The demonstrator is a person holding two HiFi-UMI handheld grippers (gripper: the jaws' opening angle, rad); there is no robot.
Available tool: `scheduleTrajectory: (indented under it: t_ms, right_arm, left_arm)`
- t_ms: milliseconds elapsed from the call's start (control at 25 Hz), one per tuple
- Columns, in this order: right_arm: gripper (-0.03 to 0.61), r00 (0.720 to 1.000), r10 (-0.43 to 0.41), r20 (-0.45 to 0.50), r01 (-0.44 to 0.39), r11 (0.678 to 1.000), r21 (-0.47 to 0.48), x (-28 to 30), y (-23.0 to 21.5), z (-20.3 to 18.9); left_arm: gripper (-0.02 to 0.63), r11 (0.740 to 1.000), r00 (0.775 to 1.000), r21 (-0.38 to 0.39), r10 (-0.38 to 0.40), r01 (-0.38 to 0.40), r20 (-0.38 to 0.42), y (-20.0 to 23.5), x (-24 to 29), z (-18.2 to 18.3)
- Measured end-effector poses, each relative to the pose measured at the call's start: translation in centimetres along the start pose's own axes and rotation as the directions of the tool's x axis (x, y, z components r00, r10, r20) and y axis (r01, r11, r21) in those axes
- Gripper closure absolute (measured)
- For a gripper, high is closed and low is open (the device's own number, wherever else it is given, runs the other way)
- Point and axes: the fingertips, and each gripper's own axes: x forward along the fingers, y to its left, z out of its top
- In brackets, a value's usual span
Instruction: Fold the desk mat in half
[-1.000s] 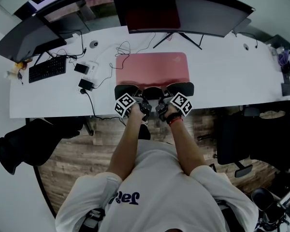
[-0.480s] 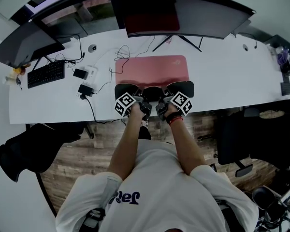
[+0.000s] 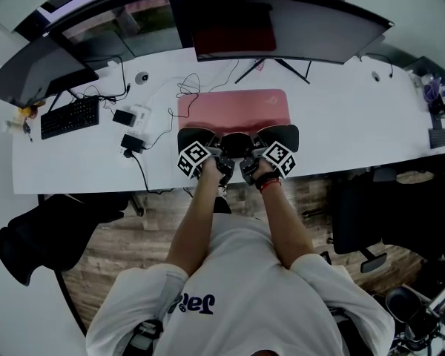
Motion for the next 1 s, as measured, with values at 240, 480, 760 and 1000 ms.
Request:
scheduleTrajectory:
  t_ms: [240,480,760,1000]
  right_arm:
    - [0.537,1.0,-0.007,0.027,0.007,1.0,0.003,1.0,0.6,0.6]
    - [0.537,0.998,-0.017,0.063,0.017,1.0,0.001,2.3,1.4,1.5]
    - [0.537,0.996,-0.014,0.092,0.013,1.0,0.014,3.5,2.0,2.3]
    - [0.537,0.997,-0.024,0.071,0.02,0.999,0.048,4.1,2.3,3.0]
  left_arm:
    - [0.58,0.999,1.0,0.033,-0.004,0.005,-0.029,-0.6,1.2,0.9]
    - [0.58,0.999,0.998,0.045,-0.017,0.02,-0.063,-1.5,2.5,1.9]
    - [0.58,0.999,0.996,0.046,-0.022,0.026,-0.091,-2.2,4.0,3.0]
    - [0.58,0.998,0.995,0.061,-0.008,0.014,-0.095,-2.9,4.6,3.1]
